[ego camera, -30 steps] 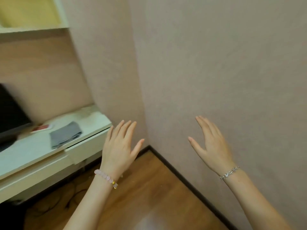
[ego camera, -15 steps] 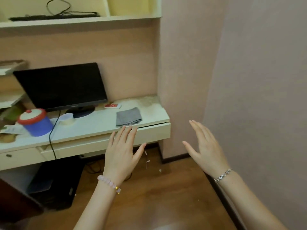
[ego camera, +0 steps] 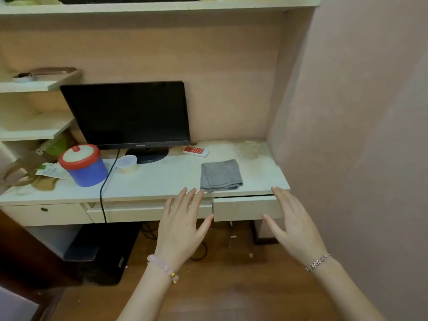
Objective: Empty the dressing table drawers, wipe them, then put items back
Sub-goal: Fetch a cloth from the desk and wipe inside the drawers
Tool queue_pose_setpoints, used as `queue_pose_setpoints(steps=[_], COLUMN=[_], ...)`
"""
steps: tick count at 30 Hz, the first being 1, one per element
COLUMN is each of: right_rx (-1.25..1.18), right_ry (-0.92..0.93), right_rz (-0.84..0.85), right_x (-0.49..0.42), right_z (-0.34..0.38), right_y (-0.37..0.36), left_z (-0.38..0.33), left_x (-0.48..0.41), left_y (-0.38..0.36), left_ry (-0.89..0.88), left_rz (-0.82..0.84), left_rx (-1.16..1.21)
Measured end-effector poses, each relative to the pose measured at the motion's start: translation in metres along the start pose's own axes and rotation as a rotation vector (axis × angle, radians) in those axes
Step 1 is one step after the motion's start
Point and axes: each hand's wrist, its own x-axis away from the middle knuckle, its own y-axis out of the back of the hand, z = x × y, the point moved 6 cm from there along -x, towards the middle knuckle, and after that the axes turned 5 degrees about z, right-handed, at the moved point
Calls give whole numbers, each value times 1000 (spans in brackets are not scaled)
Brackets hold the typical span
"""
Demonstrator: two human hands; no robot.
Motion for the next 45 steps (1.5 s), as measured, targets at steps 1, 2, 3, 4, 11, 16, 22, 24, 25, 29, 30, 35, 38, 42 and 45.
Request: queue_pose_setpoints(steps=[1, 2, 3, 4, 11, 16, 22, 24, 25, 29, 30, 35, 38, 42, 45], right_rx=[2, -2, -11, -24, -92, -91, -85, -88, -86, -112, -119, -162, -192, -265, -306], right_ry=[8, 10, 13, 14, 31, 40, 47, 41, 40, 21, 17, -47, -107, -222, -277], right_rz=[3, 15, 31, 45, 134, 216, 318, 344, 354, 393, 402, 432, 481, 528, 503], right_x=[-12, -25, -38, -51, -154, -227, -278, -288, -293, -305, -307, -312, -311, -312, -316], right_z=[0, -1, -3, -6, -40, -69, -95, -101, -103, -108, -108, -114, -122, -127, -122], right_y=[-7, -14, -22, -30, -78, -110, -136, -144, -148, -161, -164, -176, -192, -214, -225], left_z=[7, 14, 20, 25, 48, 63, 82, 87, 90, 98, 99, 103, 107, 115, 121], left_x=[-7, -15, -24, -33, -117, -184, -224, -232, -236, -248, -250, -259, -264, -269, -268], left_y=[-5, -12, -18, -26, -78, -114, -150, -160, -165, -178, -180, -193, -200, -206, -208], left_ry=[9, 20, 30, 37, 100, 169, 242, 261, 270, 290, 293, 265, 261, 244, 237], left_rz=[6, 14, 19, 25, 89, 157, 201, 225, 236, 262, 267, 293, 322, 350, 344], left_rx=[-2, -4, -8, -12, 3, -22, -11, -6, -6, 4, 5, 19, 12, 3, 10])
